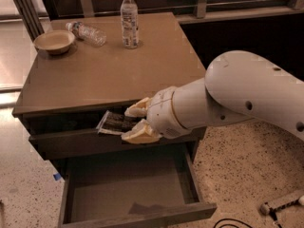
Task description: Pick rxbar chocolate from middle drawer and place on counter
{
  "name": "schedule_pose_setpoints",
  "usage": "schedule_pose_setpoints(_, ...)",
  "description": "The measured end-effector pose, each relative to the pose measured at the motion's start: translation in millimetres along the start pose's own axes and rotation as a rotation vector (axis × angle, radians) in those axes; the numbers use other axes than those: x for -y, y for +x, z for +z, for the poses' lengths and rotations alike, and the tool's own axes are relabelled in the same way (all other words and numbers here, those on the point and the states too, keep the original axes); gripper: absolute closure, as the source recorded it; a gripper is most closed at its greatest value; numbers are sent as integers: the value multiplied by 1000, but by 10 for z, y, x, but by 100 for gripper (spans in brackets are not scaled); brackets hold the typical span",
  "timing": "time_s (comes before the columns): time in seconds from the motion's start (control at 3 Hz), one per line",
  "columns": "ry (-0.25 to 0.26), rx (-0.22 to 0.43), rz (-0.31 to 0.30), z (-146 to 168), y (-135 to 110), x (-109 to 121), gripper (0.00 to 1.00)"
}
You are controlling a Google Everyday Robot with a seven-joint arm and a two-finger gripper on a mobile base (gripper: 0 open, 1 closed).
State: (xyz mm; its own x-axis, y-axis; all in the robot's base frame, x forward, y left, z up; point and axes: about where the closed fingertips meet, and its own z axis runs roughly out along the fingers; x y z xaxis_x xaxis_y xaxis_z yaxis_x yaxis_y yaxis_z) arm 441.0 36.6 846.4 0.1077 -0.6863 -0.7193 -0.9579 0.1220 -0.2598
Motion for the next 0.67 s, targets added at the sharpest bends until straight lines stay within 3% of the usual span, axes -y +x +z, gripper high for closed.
schedule_pose_setpoints(0.33,29,22,-21,-96,-173,144,100)
schedule_pose_setpoints(0.67,29,21,-21,-96,-173,144,100)
